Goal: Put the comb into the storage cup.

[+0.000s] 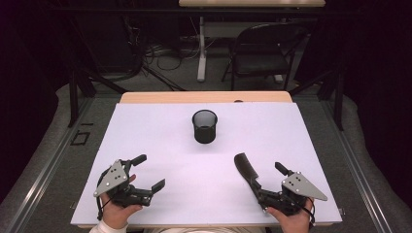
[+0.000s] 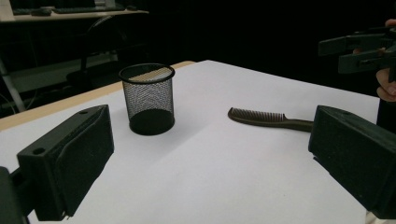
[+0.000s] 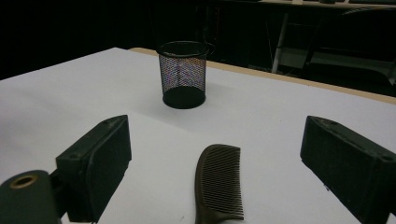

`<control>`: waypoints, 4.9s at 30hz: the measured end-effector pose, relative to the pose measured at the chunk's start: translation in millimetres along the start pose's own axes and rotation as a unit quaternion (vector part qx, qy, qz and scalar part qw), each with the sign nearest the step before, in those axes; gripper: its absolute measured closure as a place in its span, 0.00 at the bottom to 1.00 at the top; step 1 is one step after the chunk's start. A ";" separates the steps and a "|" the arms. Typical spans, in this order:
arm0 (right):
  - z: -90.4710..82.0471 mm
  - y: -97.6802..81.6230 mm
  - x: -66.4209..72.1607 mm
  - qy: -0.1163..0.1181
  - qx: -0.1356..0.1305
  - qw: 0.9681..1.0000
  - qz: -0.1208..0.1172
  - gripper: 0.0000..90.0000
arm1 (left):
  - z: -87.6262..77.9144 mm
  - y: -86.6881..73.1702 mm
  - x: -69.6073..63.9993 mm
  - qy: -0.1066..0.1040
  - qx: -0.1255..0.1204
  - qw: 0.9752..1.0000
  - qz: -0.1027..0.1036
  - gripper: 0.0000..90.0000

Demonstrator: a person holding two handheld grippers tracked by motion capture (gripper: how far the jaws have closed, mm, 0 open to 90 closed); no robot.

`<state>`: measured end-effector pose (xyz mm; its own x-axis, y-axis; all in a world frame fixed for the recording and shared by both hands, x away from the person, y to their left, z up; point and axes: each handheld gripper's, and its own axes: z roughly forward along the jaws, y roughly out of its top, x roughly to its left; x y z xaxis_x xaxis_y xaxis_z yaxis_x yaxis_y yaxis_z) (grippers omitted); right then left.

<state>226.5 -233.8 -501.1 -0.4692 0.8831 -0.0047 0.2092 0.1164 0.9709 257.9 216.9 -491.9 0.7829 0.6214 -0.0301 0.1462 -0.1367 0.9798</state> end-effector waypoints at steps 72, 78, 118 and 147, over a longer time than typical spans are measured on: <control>21.8 19.9 0.3 0.013 0.235 0.971 0.038 0.29 | 12.1 -8.5 -11.9 -0.027 0.035 0.999 -0.003 0.00; 26.3 24.8 -3.2 0.018 0.258 0.965 0.042 0.29 | 12.8 -9.2 -12.8 -0.028 0.037 0.999 -0.004 0.01; 66.6 22.4 -9.9 0.020 0.415 0.909 0.039 0.35 | 14.9 -11.6 -14.0 -0.029 0.049 0.998 -0.005 0.00; 84.4 24.1 -13.2 0.009 0.472 0.881 0.037 0.45 | 17.1 -13.1 -13.4 -0.033 0.056 0.998 -0.012 0.01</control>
<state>310.1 -204.3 -497.8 -0.4363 0.8976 0.0626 0.8560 0.3926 0.3363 255.8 197.2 -507.8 0.8157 0.5742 -0.0699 0.2293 -0.2100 0.9504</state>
